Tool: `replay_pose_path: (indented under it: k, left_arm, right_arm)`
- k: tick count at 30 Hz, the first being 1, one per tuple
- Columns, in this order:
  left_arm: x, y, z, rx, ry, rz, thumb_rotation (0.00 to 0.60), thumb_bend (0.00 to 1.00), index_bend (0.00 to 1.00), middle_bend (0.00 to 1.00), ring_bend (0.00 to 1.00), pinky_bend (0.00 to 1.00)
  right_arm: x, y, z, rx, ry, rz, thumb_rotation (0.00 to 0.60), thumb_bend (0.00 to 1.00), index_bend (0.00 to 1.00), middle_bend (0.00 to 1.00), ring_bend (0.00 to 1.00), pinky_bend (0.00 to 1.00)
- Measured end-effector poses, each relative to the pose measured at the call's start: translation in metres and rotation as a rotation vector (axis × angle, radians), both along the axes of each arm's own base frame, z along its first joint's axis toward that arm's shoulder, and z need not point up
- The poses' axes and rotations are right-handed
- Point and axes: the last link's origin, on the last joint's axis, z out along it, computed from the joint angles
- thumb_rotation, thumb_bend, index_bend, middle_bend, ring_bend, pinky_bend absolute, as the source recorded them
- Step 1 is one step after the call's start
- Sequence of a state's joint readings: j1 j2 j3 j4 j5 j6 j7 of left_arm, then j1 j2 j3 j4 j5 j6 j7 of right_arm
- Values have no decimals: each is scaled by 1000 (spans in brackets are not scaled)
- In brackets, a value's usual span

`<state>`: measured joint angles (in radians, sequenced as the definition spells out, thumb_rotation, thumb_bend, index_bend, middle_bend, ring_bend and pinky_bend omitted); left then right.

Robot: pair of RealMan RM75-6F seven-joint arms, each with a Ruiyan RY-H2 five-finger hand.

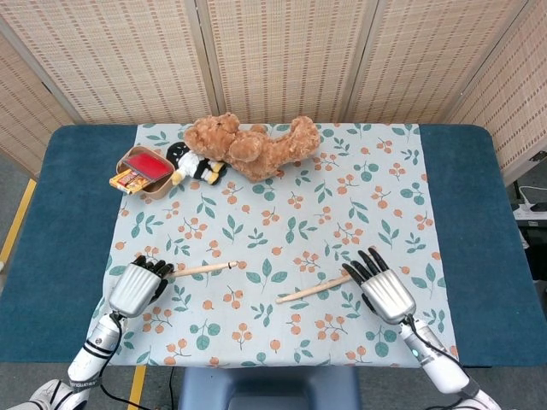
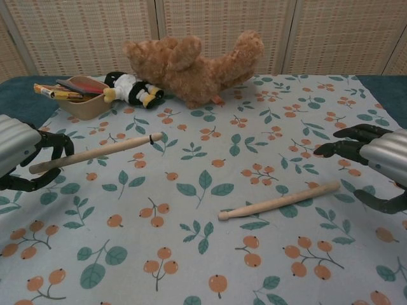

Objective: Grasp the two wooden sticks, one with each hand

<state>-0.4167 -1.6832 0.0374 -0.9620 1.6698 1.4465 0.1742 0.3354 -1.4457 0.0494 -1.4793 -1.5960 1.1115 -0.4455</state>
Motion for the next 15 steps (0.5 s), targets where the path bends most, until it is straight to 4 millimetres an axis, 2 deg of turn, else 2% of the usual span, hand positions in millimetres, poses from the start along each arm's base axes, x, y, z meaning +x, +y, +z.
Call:
replay_pose_path:
  k: [3, 9, 15]
  left_arm:
    - [-2, 0, 4, 5, -7, 6, 600, 542, 803, 877, 720, 543]
    - [-6, 2, 7, 7, -13, 15, 600, 541, 802, 877, 720, 543]
    - [-7, 2, 8, 7, -15, 11, 600, 541, 802, 876, 720, 543]
  right_arm:
    - [2, -5, -7, 5, 21, 8, 600, 400, 166, 200, 0, 0]
    - [8, -15, -39, 41, 77, 14, 600, 400, 202, 231, 0, 0]
    - [7, -20, -53, 52, 101, 4, 600, 400, 222, 251, 0, 0]
